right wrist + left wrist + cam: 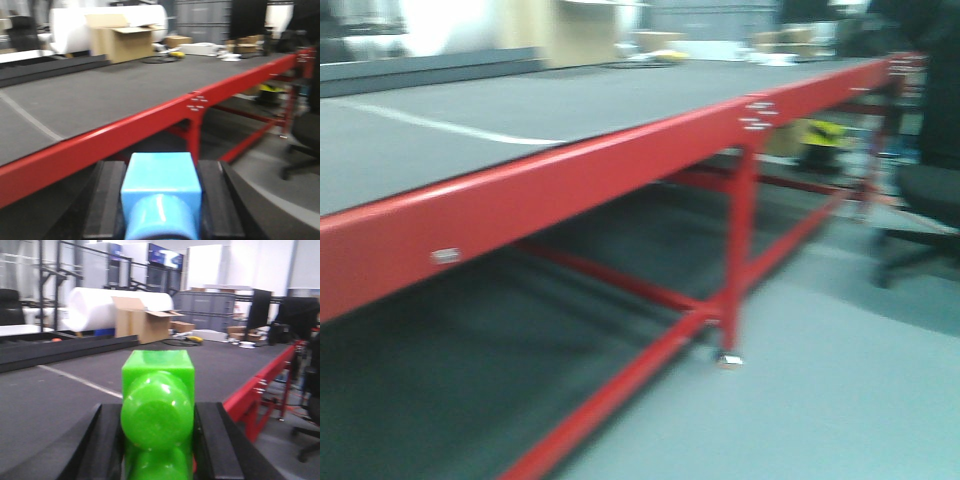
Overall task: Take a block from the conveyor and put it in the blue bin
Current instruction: 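Drive the base away from the conveyor holding both blocks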
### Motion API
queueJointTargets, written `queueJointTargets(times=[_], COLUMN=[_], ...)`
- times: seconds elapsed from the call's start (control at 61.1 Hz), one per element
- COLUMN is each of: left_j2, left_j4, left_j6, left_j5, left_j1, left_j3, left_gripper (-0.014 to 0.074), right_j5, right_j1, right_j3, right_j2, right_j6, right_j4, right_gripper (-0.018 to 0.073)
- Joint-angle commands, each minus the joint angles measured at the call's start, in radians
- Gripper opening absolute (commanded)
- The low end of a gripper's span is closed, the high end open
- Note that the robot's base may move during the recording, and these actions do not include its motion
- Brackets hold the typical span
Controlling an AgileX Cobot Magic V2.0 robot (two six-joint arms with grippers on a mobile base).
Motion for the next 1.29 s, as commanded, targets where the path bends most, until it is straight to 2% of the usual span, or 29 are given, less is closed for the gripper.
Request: queueJointTargets(times=[0.0,1.276], left_j2=[-0.005,-0.005], left_j4=[-0.007,-0.007], left_j6=[0.004,0.004], left_j5=[-0.017,-0.017], left_j1=[0.002,0.002], left_j3=[0.002,0.002], left_gripper=[-0.0111,-0.0111], right_j5=[-0.022,-0.022], right_j1=[0.000,0.000], right_j3=[0.002,0.002], right_j2=[-0.002,-0.002], right_j6=[-0.003,-0.003], right_j4=[-0.009,-0.009], right_gripper=[-0.0162,-0.0162])
